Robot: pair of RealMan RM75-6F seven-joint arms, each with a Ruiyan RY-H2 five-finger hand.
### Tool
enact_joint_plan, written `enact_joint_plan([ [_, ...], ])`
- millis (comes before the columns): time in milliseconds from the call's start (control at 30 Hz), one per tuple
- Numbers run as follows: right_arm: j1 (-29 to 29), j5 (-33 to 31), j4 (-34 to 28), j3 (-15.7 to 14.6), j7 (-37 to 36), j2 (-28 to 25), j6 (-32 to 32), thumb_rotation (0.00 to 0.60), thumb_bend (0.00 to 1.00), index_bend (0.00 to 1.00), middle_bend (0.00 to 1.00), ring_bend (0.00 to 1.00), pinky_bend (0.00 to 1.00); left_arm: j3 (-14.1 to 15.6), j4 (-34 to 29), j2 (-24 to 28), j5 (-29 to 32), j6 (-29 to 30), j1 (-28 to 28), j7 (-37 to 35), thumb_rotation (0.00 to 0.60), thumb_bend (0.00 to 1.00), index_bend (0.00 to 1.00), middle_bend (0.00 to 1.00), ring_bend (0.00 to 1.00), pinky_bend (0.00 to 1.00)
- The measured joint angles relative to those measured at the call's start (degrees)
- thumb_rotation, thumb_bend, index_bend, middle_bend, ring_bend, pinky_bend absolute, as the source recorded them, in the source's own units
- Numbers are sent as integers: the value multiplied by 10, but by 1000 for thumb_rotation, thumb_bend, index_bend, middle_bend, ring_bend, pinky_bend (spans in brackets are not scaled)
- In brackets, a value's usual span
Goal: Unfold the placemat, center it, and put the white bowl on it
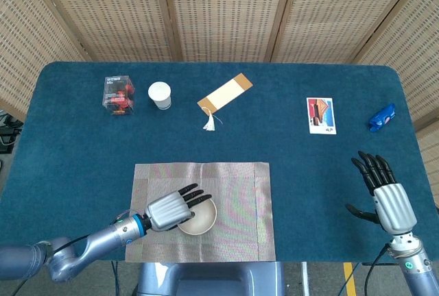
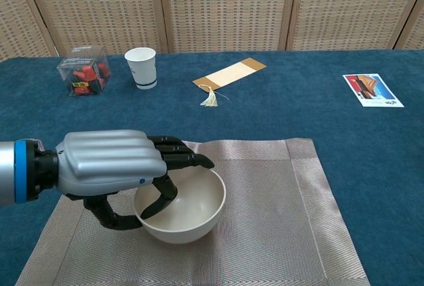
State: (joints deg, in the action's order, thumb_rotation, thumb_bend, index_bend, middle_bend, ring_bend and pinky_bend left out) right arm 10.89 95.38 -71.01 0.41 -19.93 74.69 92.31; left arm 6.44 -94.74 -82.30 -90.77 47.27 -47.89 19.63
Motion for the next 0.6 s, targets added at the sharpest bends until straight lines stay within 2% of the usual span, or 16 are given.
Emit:
enact_joint_plan([
  [33, 0, 0, 0, 0, 0, 0, -1, 600, 0, 86, 0, 0, 0, 0, 1, -1, 3, 0, 2, 5, 600, 340, 681, 0, 0, 0],
  [67, 0, 0, 0, 0, 0, 0, -1, 600, 0, 86, 0, 0, 0, 1, 3, -2, 5, -1, 4, 12, 600, 214, 608, 0, 0, 0],
  [100, 0, -1, 0, 1, -1, 0, -2, 600, 0, 86, 0, 0, 0, 1, 4, -3, 7, -1, 5, 17, 600, 97, 491, 0, 0, 0],
  [133, 0, 0, 0, 1, -1, 0, -2, 600, 0, 86, 0, 0, 0, 1, 5, -4, 9, 0, 7, 22, 600, 47, 398, 0, 0, 0],
  [200, 0, 0, -1, 2, -1, -1, -1, 600, 0, 86, 0, 0, 0, -1, 7, -6, 14, 1, 10, 34, 600, 0, 125, 0, 0, 0],
  [267, -1, 0, -1, 2, -1, -1, -1, 600, 0, 87, 0, 0, 0, -2, 6, -5, 18, 5, 14, 46, 597, 0, 15, 0, 0, 0],
  [433, -1, 3, -2, 2, -1, -2, 0, 600, 0, 89, 0, 0, 0, -10, -8, 11, 22, 22, 20, 56, 590, 0, 0, 0, 0, 0],
  [600, -3, 5, -7, 2, -2, -4, 4, 600, 0, 90, 0, 0, 0, -23, -31, 41, 18, 65, 32, 43, 594, 0, 0, 0, 0, 0],
])
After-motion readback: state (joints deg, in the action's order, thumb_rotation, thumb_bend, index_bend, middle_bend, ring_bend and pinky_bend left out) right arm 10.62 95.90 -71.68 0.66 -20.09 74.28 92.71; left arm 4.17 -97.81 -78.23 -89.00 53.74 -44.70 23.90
